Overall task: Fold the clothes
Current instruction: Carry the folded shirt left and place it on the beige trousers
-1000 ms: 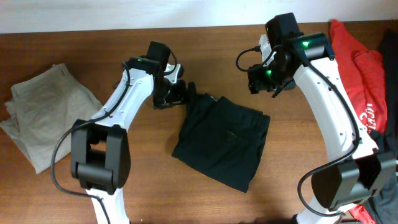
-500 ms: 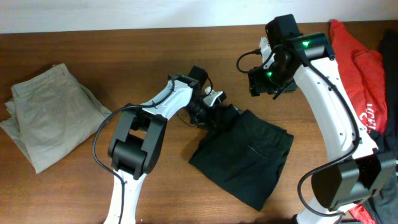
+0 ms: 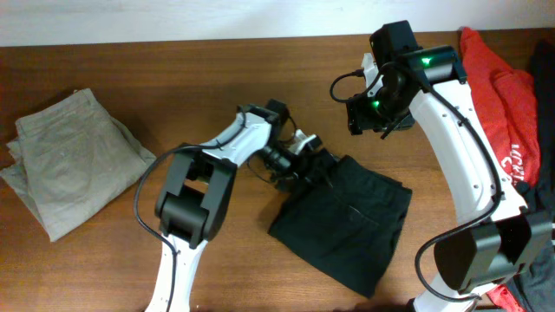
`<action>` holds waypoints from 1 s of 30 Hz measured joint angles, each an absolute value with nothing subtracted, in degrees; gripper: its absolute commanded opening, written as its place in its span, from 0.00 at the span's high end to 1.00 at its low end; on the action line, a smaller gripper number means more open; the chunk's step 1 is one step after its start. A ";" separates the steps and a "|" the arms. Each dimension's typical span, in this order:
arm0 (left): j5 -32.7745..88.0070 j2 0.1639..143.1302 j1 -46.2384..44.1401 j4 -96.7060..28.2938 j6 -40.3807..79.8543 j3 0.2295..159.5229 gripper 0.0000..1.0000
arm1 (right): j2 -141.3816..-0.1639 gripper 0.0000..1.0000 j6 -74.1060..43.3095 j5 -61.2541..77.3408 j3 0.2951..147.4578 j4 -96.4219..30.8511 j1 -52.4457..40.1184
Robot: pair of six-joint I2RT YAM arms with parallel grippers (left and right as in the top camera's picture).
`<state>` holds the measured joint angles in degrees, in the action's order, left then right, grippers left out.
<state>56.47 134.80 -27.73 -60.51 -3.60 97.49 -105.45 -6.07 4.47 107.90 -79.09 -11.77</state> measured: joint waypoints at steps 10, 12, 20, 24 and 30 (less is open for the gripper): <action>35.35 133.71 -38.57 -59.72 -1.26 98.39 1.00 | -105.43 0.34 -6.09 3.97 107.90 -79.72 -10.94; 34.85 133.60 -38.57 -59.72 -1.08 98.39 1.00 | -104.88 0.33 -6.11 3.88 107.90 -79.75 -8.64; 11.66 121.34 -17.39 -61.41 -0.82 97.67 1.00 | -100.22 0.33 -6.63 2.81 108.18 -84.03 7.42; 3.77 109.23 -3.84 -60.53 -0.58 99.11 1.00 | -100.22 0.33 -6.20 2.83 108.18 -84.05 7.86; 0.47 101.23 18.59 -57.58 -0.40 102.96 1.00 | -100.22 0.33 -6.02 2.81 108.18 -84.23 7.86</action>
<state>0.47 101.23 18.59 -57.58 -0.40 102.96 -100.22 -6.02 2.81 108.18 -84.23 7.86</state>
